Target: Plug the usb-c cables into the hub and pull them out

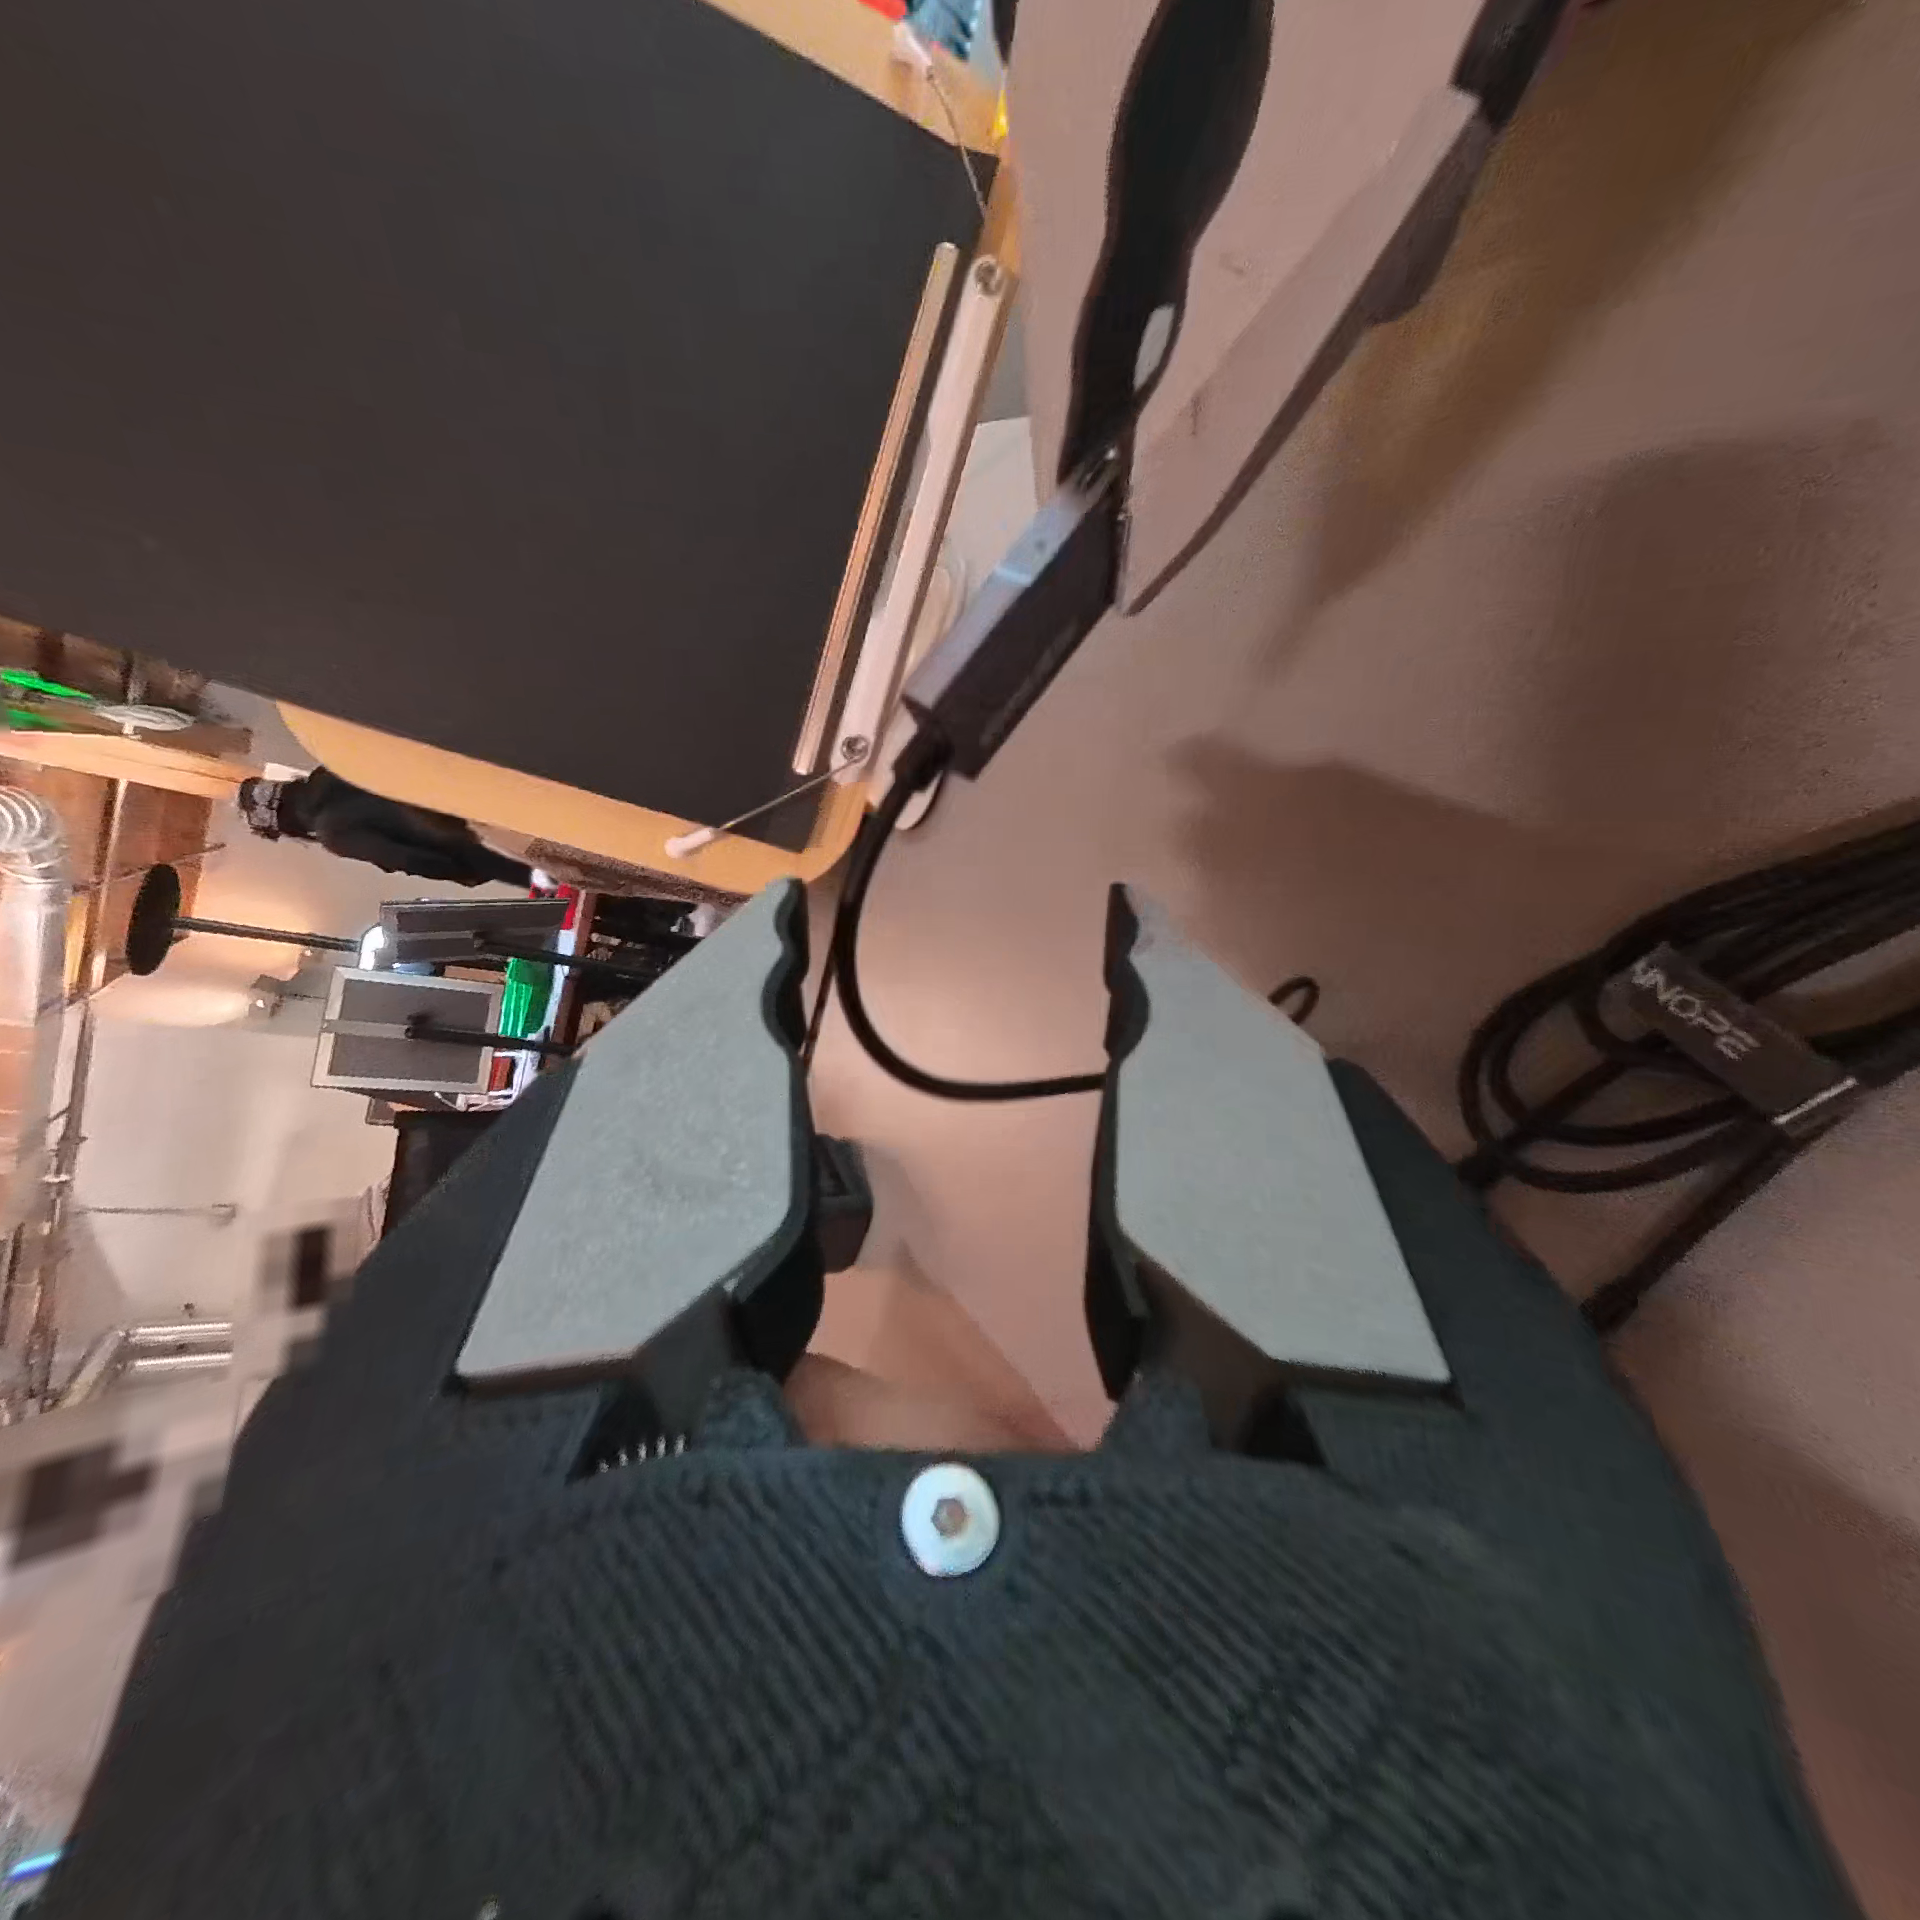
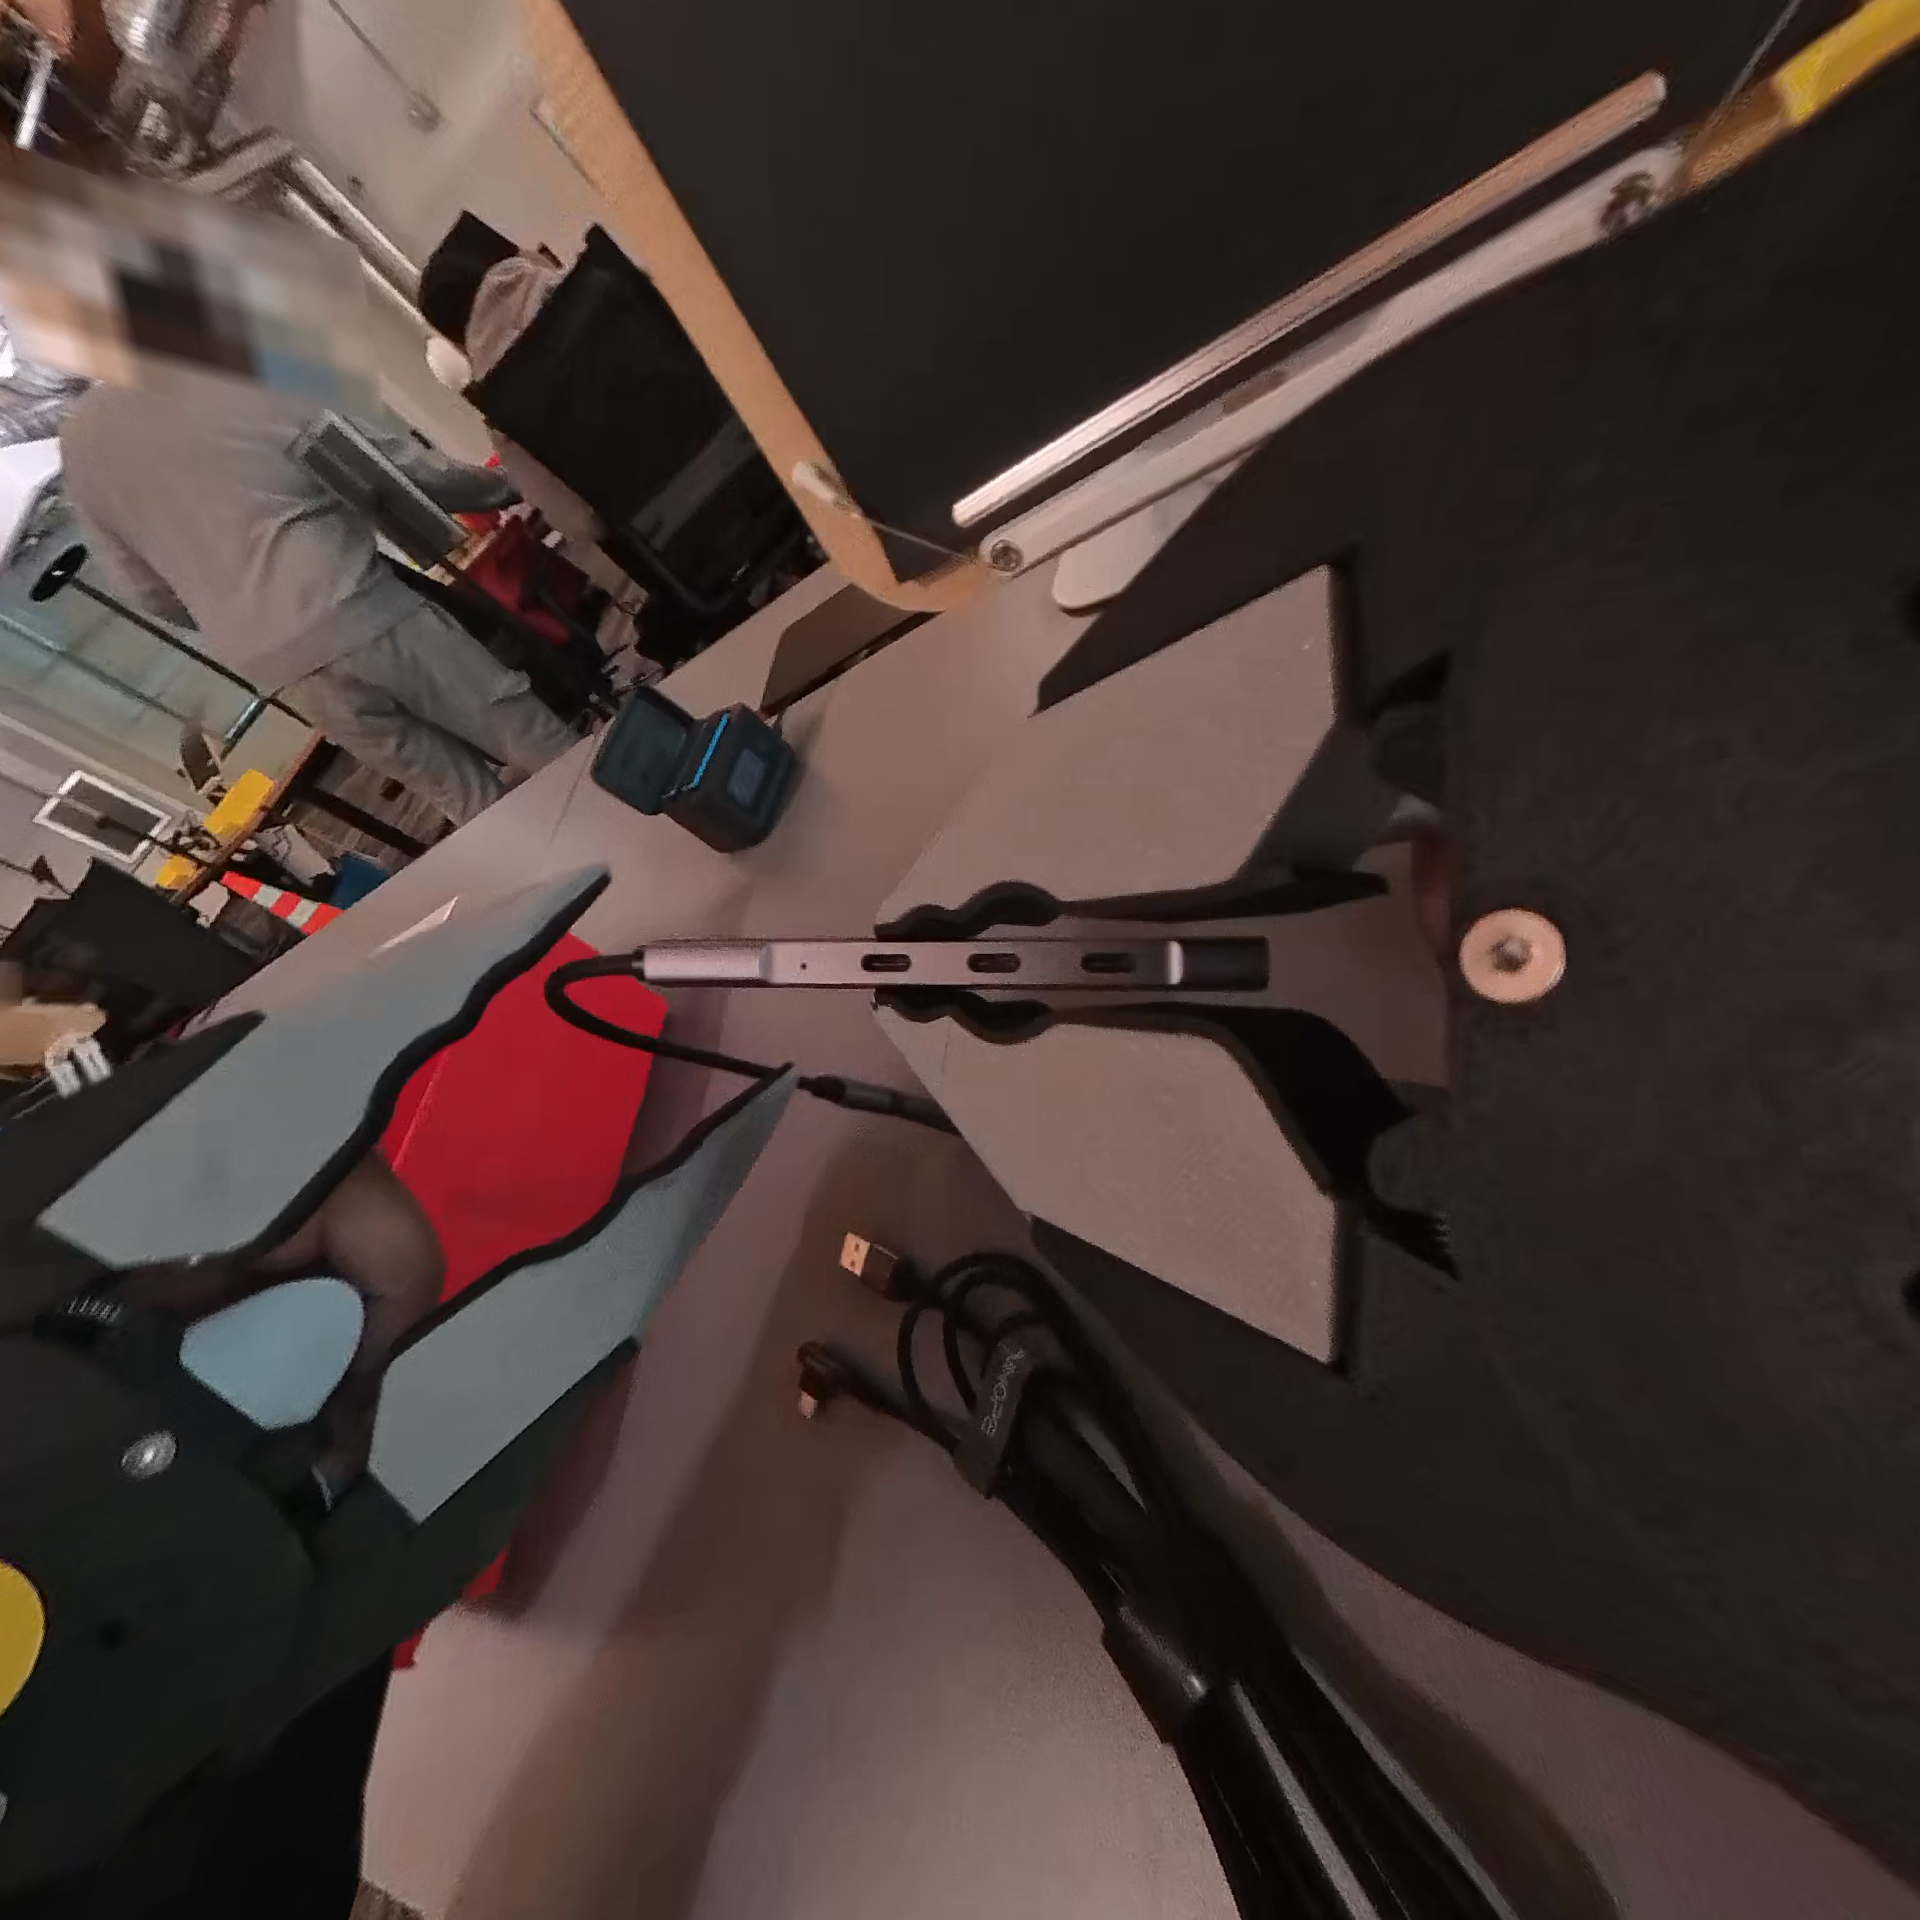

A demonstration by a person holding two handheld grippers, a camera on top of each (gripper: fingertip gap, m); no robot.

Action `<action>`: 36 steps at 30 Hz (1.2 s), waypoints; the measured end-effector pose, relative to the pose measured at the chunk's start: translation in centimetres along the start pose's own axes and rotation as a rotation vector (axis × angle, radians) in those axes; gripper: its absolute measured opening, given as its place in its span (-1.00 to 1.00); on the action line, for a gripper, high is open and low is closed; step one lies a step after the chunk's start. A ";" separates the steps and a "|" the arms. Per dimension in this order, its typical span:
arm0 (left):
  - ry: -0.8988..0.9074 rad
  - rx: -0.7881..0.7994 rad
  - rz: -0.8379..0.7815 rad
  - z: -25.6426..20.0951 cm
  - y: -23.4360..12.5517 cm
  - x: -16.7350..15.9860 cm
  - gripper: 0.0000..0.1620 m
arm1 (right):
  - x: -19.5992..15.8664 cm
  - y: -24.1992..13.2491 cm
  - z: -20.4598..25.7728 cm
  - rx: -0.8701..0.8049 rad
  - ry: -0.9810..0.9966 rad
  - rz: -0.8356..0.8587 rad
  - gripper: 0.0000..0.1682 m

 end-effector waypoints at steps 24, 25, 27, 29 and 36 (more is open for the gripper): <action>-0.144 -0.153 -0.149 -3.8 0.7 -0.3 -0.81 | -2.1 1.0 2.4 0.091 -0.130 0.084 -0.92; -0.145 -0.180 -0.152 -4.2 0.9 -0.6 -0.86 | -2.4 1.0 2.2 0.083 -0.130 0.090 -0.91; -0.152 -0.209 -0.182 -5.0 1.1 -0.8 -0.91 | -2.9 1.0 2.0 0.087 -0.104 0.097 -0.89; -0.168 -0.186 -0.225 -5.3 1.3 -1.0 -0.92 | -3.1 1.0 1.8 0.089 -0.095 0.101 -0.88; -0.235 -0.237 -0.277 -6.0 0.8 -2.2 -0.91 | -4.2 1.5 2.2 0.128 -0.109 0.163 -0.90</action>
Point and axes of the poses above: each gripper's, where its closed fingertips meet, y out along the fingers, x out of its top, z = x × y across the jaws, the point moved 2 cm from there along -y, back along the fingers, and after that the axes turned 6 degrees about -z, right-handed, at the moved point
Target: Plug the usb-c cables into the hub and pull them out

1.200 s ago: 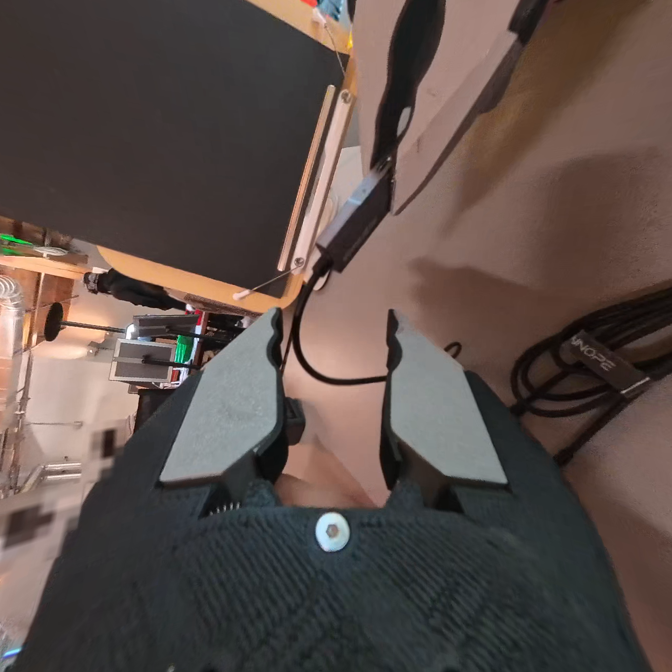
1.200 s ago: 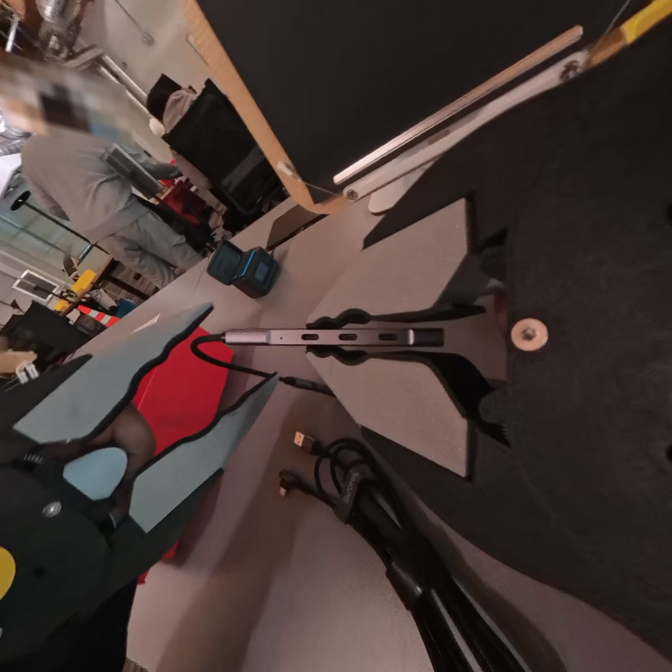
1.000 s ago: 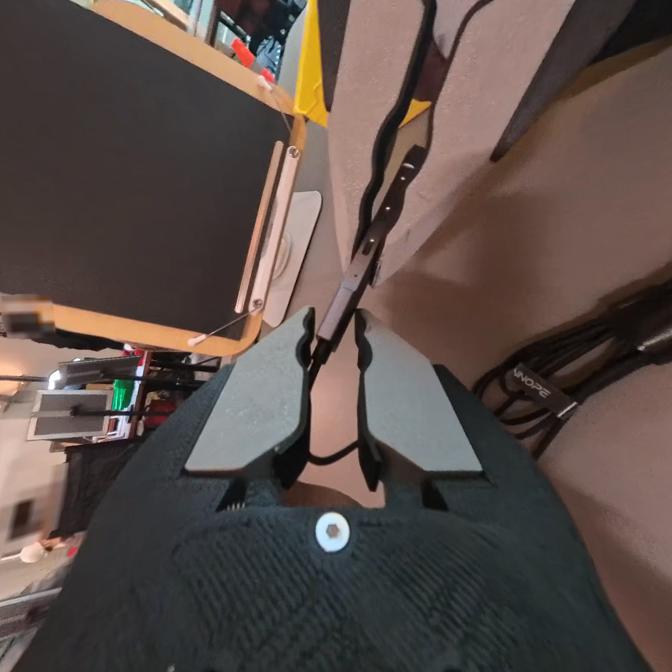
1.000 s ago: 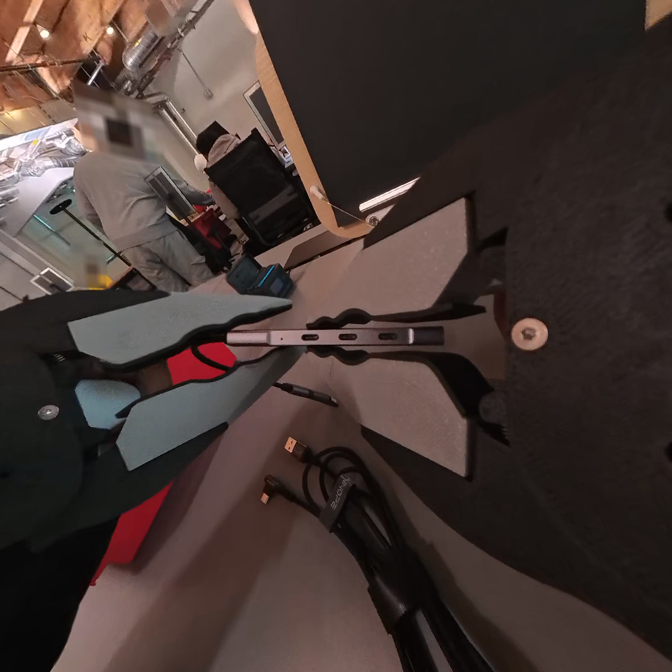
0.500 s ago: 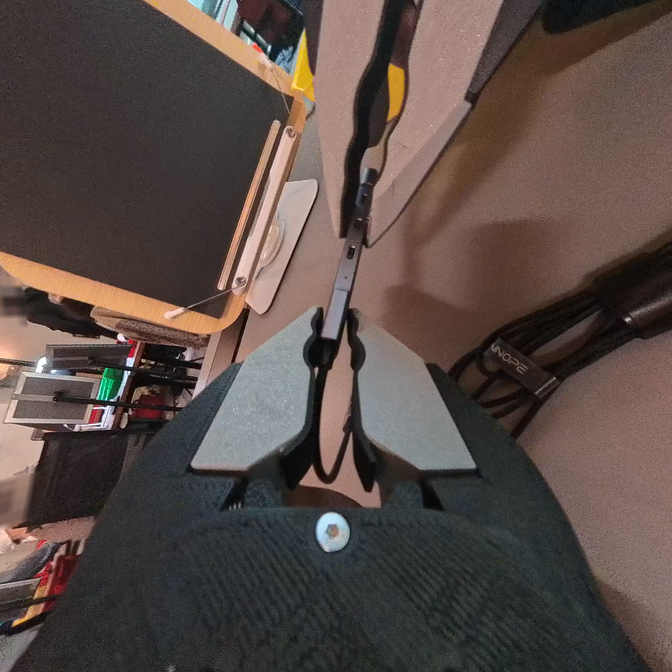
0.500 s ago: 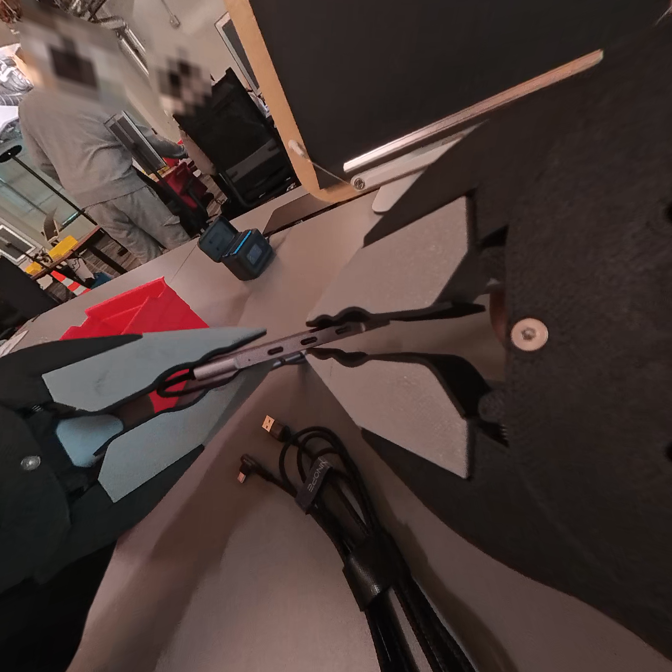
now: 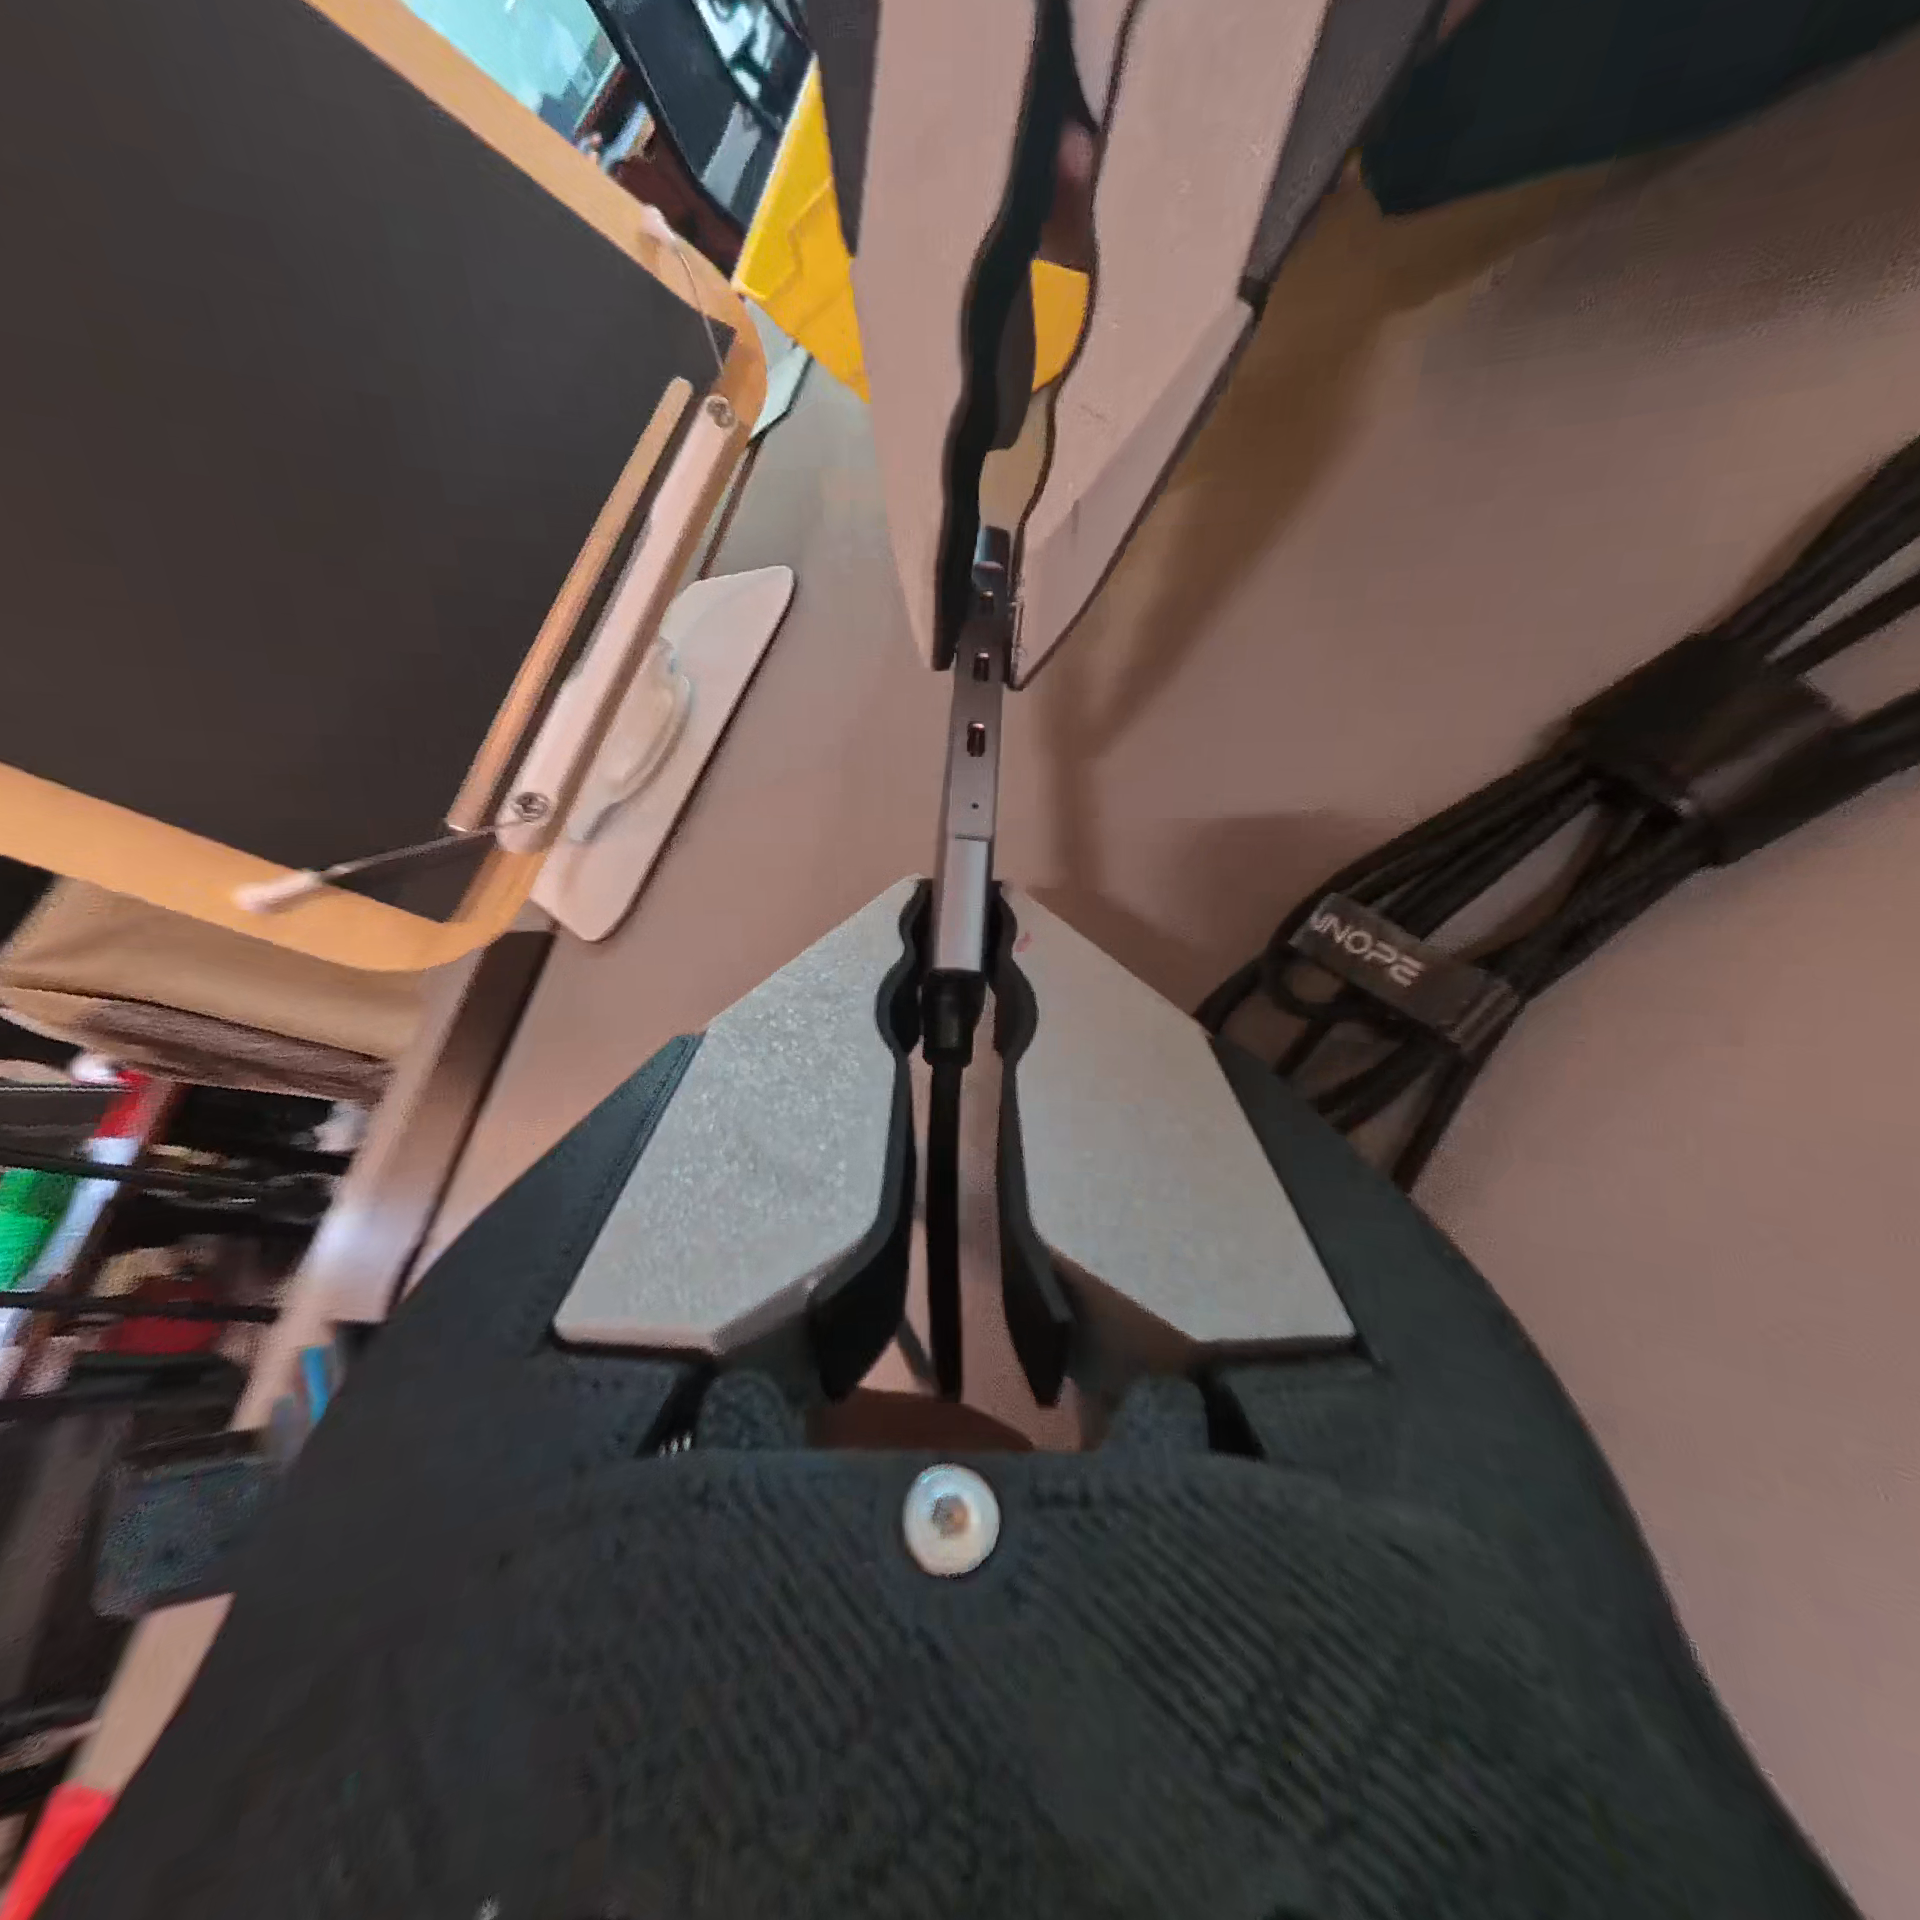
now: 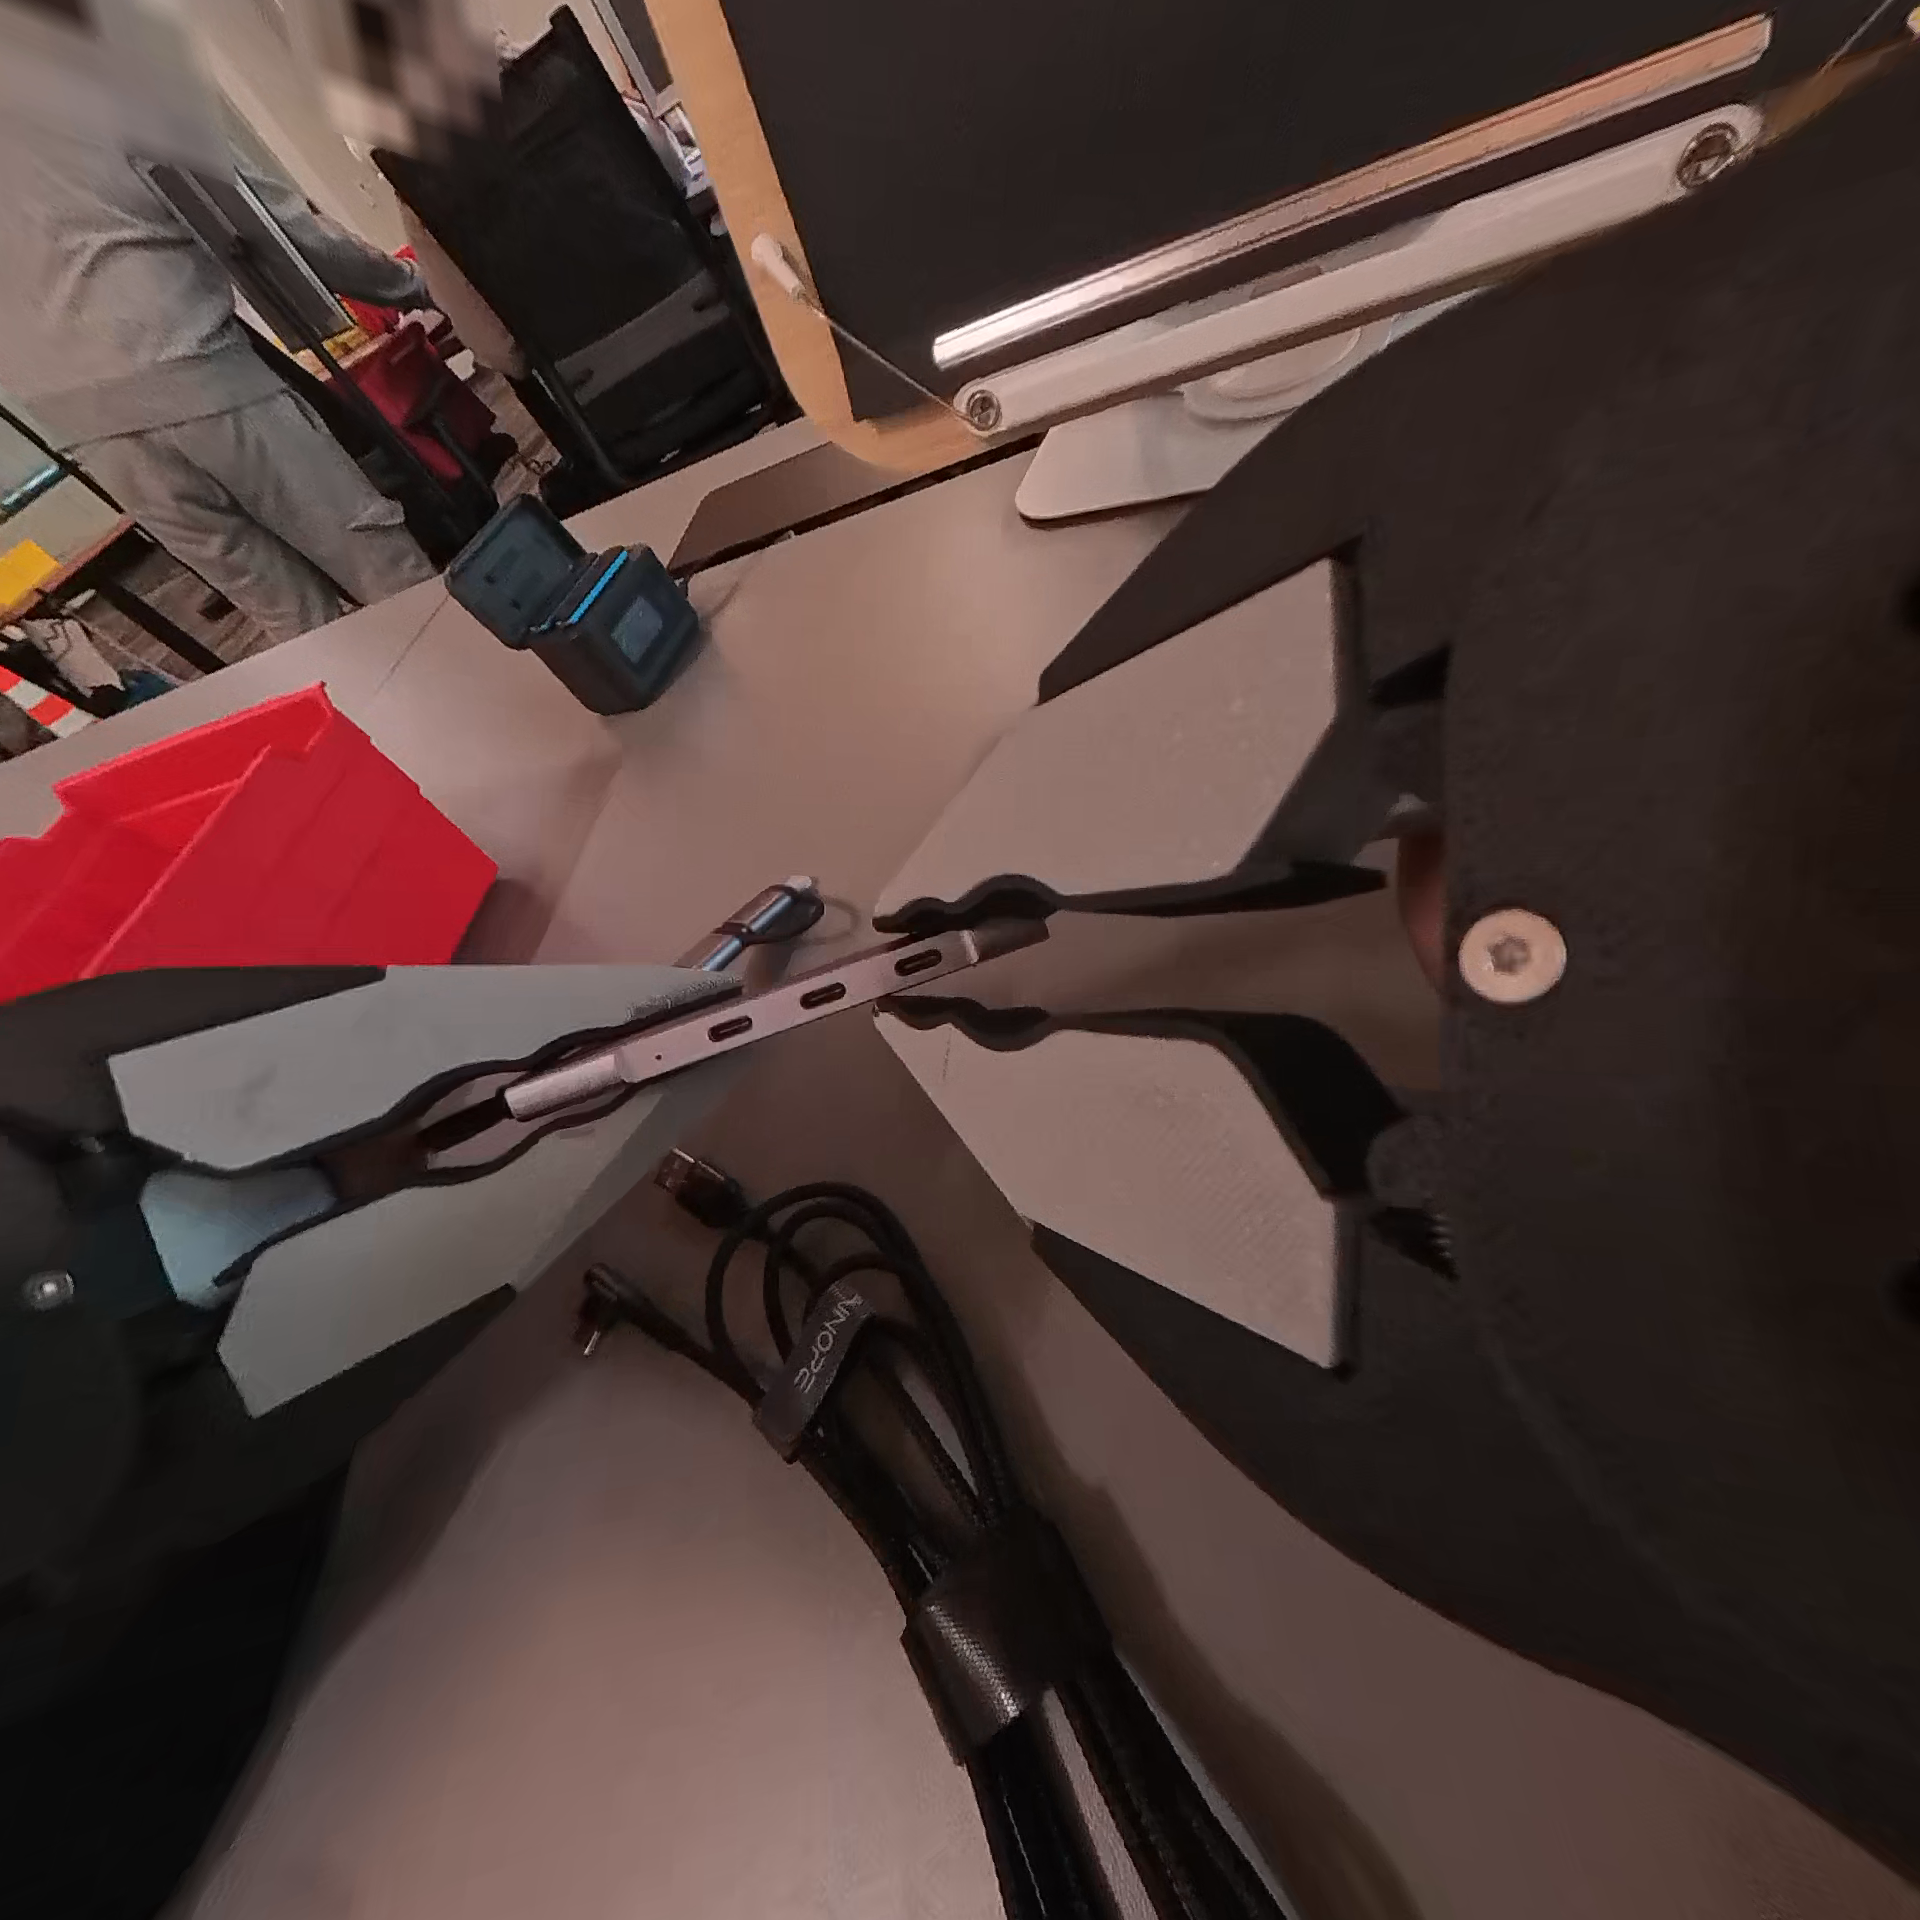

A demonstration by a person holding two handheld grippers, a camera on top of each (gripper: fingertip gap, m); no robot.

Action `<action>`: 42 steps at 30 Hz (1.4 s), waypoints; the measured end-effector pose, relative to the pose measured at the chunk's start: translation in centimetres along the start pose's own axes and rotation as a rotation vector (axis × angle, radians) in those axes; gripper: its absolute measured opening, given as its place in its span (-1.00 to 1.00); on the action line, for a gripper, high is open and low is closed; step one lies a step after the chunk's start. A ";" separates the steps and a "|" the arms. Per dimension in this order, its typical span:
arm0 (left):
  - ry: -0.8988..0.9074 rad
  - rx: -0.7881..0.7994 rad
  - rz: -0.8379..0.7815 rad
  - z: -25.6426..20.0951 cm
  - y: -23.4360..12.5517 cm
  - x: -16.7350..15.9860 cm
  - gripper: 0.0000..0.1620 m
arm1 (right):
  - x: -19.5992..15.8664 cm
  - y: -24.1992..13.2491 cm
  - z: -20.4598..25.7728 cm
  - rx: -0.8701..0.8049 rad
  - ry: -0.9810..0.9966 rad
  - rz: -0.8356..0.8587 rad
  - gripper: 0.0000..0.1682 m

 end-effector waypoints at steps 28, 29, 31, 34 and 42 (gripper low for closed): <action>-0.136 0.234 0.004 5.2 -1.2 -1.6 -0.92 | 3.6 2.7 -5.4 -0.112 0.547 -0.033 -0.64; -0.156 0.260 0.004 5.8 -1.3 -1.9 -0.92 | 4.5 2.3 -4.9 -0.117 0.566 -0.041 -0.50; -0.160 0.345 0.043 7.2 -1.9 -3.1 -0.92 | 5.7 2.6 -1.7 -0.026 0.570 -0.010 -0.71; -0.260 0.378 0.006 8.4 -2.7 -3.6 -0.93 | 4.2 3.0 0.1 -0.135 0.481 0.176 -0.49; -0.237 0.454 0.030 9.2 -3.0 -4.3 -0.92 | 1.8 9.5 9.2 0.210 0.503 0.438 -0.67</action>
Point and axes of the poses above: each gripper's, where its closed fingertips meet, y out along the fingers, x out of its top, z = x × y across the jaws, the point moved 2 cm from there along -y, back along the fingers, and after that the axes turned 6 degrees about -z, right-handed, at the moved point
